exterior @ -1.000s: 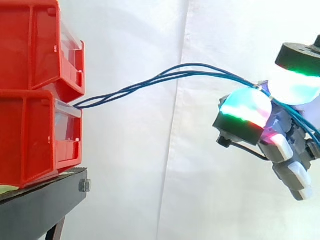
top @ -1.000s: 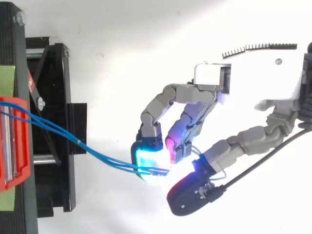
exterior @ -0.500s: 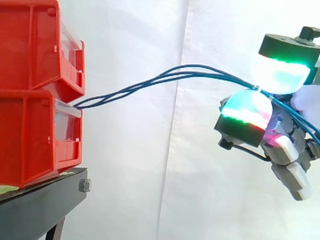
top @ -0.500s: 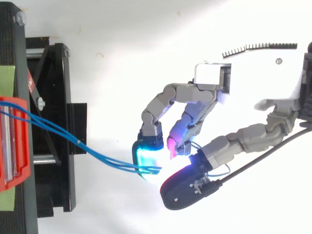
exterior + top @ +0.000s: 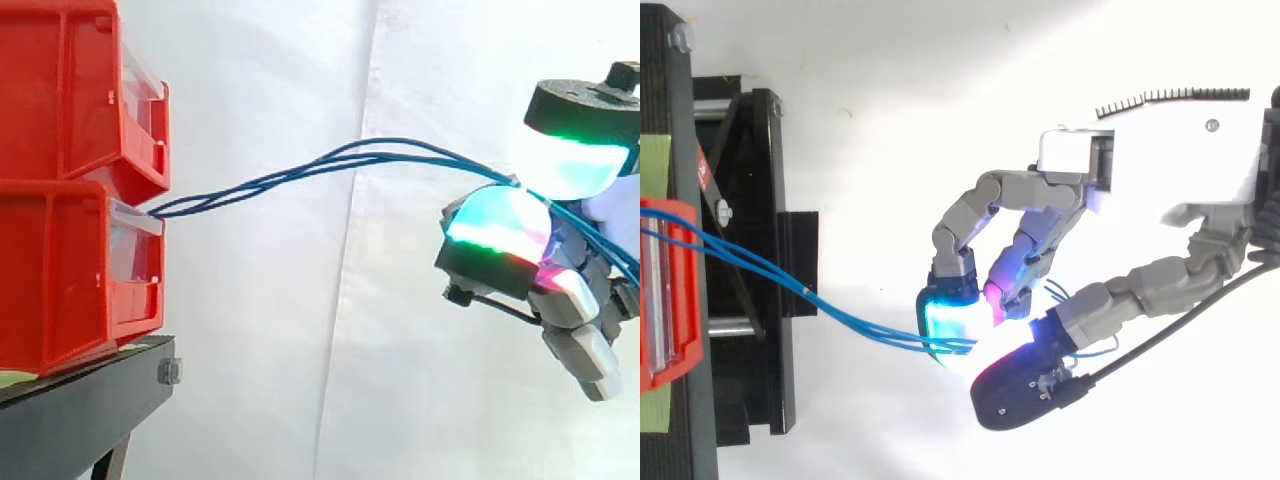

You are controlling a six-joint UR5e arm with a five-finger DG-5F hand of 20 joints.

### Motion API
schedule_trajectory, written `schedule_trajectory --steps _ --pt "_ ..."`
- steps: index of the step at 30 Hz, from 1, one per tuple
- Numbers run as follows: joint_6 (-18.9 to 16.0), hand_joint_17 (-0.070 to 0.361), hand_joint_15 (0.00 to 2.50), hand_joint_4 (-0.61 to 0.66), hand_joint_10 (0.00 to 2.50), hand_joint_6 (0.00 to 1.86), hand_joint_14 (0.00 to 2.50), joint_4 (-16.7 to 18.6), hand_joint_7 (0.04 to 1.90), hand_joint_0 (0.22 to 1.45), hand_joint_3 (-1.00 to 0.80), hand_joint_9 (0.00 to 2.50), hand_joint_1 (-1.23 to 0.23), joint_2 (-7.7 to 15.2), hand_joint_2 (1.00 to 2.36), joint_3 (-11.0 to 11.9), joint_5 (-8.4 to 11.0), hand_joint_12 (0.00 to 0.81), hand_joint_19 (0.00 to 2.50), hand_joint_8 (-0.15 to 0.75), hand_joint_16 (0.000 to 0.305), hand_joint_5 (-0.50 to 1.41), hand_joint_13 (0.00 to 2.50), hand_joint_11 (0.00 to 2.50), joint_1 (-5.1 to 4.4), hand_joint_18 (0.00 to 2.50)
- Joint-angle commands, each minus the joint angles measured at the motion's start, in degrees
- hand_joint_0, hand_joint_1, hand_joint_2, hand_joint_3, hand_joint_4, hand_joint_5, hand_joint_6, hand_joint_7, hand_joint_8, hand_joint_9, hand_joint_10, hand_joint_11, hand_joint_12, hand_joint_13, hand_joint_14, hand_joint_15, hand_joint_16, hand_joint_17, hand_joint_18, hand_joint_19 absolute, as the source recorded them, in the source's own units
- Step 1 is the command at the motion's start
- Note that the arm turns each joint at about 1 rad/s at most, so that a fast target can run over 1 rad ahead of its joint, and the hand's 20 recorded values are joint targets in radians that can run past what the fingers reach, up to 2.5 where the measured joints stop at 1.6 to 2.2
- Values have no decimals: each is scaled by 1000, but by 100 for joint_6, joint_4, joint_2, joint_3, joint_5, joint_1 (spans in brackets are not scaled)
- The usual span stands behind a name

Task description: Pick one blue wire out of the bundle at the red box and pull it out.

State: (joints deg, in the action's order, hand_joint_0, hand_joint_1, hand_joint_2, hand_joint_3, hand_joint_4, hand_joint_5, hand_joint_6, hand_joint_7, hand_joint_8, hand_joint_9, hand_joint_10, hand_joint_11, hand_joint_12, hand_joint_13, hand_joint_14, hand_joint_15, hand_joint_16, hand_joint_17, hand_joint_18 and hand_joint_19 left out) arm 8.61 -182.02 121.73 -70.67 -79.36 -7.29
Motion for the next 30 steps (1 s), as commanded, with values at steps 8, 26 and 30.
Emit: schedule_trajectory --steps 8,26,30 --pt "0 105 543 -69 10 976 19 -62 775 816 -434 922 -862 -9 1005 0 -18 380 448 195 46 -233 959 611 8 872" --pt "-79 132 585 126 8 942 17 -229 820 510 -500 1050 -696 -79 1000 0 -80 439 505 338 59 -177 978 661 17 855" --pt "-79 125 587 118 12 950 20 -255 874 578 -466 1059 -725 -79 1002 0 -80 429 525 332 56 -170 986 676 8 845"
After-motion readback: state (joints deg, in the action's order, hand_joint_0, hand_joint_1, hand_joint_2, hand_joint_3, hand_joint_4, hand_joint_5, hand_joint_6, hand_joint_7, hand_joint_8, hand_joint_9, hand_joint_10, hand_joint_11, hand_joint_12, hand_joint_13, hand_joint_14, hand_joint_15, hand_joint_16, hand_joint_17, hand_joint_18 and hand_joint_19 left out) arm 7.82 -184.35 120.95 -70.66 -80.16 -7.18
